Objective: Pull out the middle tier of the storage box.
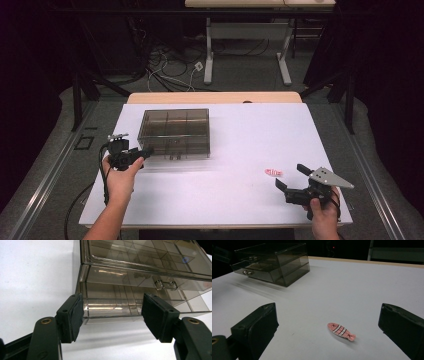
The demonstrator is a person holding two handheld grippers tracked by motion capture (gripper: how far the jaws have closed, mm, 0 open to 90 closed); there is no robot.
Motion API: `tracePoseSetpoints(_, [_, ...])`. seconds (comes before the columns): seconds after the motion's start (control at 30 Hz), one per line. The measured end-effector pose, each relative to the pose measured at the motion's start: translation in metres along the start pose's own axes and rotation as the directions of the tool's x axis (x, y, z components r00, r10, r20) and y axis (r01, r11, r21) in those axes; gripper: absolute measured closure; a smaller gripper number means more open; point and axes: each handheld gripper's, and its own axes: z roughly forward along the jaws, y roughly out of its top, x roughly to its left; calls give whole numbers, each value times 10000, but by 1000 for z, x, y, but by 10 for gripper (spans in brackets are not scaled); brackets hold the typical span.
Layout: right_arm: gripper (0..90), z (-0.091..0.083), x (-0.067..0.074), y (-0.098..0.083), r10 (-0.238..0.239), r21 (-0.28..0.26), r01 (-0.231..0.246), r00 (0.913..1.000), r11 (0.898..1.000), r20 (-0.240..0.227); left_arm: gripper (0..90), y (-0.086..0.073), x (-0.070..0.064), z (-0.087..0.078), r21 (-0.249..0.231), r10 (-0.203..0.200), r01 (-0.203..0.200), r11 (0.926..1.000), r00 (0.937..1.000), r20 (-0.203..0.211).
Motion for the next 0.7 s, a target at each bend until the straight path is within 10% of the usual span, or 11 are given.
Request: tracePoseSetpoints(0.7, [19, 0, 1, 0, 43, 12, -43, 10000, 10000, -25, 601, 7, -3, 8, 790, 720, -644, 9948, 9926, -975])
